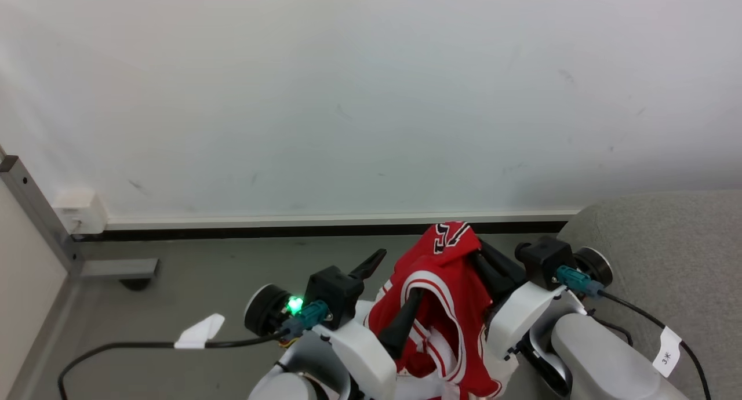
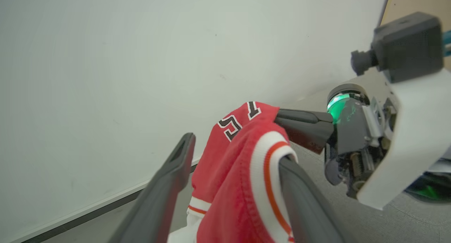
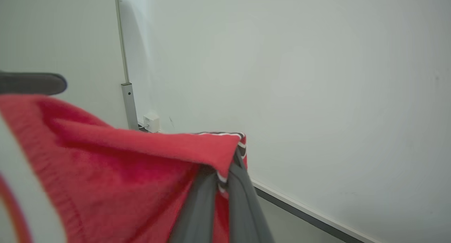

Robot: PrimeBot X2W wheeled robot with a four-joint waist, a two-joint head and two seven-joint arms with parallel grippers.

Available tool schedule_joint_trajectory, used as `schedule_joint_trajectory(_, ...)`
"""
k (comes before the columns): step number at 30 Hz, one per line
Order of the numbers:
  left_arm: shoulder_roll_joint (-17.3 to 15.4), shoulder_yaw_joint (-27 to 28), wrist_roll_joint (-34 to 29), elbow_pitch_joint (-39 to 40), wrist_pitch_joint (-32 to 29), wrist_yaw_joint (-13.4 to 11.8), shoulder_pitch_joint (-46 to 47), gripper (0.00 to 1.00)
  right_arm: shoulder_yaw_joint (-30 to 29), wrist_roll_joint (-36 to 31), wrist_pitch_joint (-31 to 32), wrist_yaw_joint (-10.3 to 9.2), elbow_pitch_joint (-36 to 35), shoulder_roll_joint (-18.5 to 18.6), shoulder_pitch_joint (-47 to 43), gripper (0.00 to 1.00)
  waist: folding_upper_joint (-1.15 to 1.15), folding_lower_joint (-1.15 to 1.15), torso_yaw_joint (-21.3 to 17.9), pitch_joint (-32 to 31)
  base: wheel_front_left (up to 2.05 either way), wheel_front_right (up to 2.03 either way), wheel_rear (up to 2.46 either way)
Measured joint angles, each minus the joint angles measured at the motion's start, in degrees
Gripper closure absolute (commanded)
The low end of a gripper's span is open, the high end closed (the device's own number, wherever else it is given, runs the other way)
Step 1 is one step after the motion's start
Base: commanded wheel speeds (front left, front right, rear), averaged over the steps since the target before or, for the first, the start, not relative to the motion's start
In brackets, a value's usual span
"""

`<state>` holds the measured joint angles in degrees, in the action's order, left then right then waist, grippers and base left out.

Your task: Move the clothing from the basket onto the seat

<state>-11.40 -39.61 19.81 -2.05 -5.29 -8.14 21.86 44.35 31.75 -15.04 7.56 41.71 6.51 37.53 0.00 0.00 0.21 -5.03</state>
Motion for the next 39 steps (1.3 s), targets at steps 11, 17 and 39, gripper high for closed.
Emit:
schedule_joint_trajectory(11,0.08,-0.31,1.48,0.07,0.36,-0.49,-1.26,0.0,-4.86,-1.03,0.0,0.0,-1.62,4.26,0.07,1.0,0.0,0.0,-4.59,0.36,0.0,0.0,0.0)
schedule_joint_trajectory(17,0.55,-0.67,1.85,0.04,1.01,-0.76,-1.99,0.0,-8.61,-1.85,0.0,0.0,-4.21,8.05,-0.13,1.0,0.0,0.0,-8.73,0.88,0.0,0.0,0.0)
schedule_joint_trajectory(39,2.09,-2.72,2.29,-0.37,2.7,-0.91,-1.79,0.0,-20.23,-4.6,3.76,0.0,-17.94,16.59,-6.2,1.0,0.0,0.0,-23.04,5.72,0.0,0.0,0.0)
